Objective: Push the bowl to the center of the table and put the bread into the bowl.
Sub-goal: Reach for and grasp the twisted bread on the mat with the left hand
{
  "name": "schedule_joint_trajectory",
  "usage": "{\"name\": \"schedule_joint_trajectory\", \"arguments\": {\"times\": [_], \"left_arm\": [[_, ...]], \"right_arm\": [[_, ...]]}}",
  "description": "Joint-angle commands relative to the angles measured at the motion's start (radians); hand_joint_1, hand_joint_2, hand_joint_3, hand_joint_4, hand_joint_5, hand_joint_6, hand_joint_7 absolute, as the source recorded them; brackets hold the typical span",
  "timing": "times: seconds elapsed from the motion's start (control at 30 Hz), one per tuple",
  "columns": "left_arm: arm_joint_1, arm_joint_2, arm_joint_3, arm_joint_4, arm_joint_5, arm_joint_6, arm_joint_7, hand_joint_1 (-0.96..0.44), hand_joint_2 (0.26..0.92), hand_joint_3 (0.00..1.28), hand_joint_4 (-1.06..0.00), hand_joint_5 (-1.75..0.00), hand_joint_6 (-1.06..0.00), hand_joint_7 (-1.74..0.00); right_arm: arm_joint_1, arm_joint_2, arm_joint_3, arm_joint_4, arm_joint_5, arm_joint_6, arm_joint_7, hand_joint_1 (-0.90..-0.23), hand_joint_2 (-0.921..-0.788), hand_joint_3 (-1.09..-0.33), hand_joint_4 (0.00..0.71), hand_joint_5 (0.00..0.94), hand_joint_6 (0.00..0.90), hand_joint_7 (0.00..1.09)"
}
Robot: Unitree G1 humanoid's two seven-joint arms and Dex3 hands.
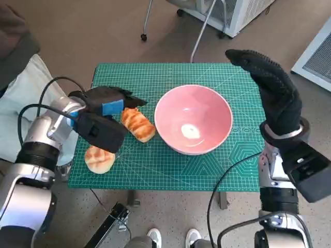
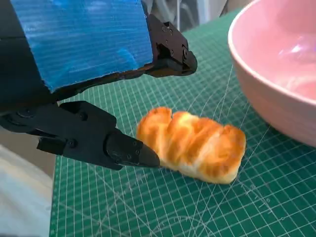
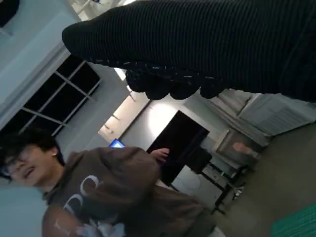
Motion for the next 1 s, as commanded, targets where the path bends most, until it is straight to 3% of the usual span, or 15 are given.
{"name": "schedule_joint_trajectory", "arguments": {"times": [0.03,0.77,0.9,0.97,1.0], "left_arm": [[-0.042,-0.028,-0.024,0.035,0.018,0.039,-0.011,-0.23,0.816,0.00,-0.27,0.00,-0.42,-0.06],[-0.087,-0.206,-0.176,0.219,0.137,0.136,0.100,-0.17,0.824,0.00,-0.33,-0.02,-0.47,-0.09],[-0.085,-0.229,-0.206,0.246,0.163,0.157,0.128,-0.12,0.862,0.02,-0.41,-0.04,-0.57,-0.16],[-0.083,-0.233,-0.221,0.255,0.176,0.159,0.138,-0.11,0.881,0.02,-0.48,-0.05,-0.61,-0.20],[-0.082,-0.235,-0.227,0.259,0.181,0.158,0.142,-0.10,0.896,0.03,-0.58,-0.09,-0.65,-0.24]], "right_arm": [[0.032,0.002,0.001,0.003,0.003,0.004,0.004,-0.641,-0.921,-0.749,0.199,0.047,-0.001,0.65],[0.073,-0.004,0.001,-0.041,-0.031,0.006,-0.031,-0.651,-0.921,-0.748,0.203,0.055,-0.001,0.66],[0.082,-0.009,0.000,-0.059,-0.040,0.012,-0.044,-0.652,-0.921,-0.749,0.201,0.056,-0.001,0.66],[0.086,-0.011,0.000,-0.069,-0.044,0.017,-0.050,-0.653,-0.921,-0.750,0.201,0.056,-0.001,0.66],[0.089,-0.012,0.000,-0.075,-0.045,0.020,-0.053,-0.652,-0.921,-0.751,0.200,0.056,-0.001,0.66]]}}
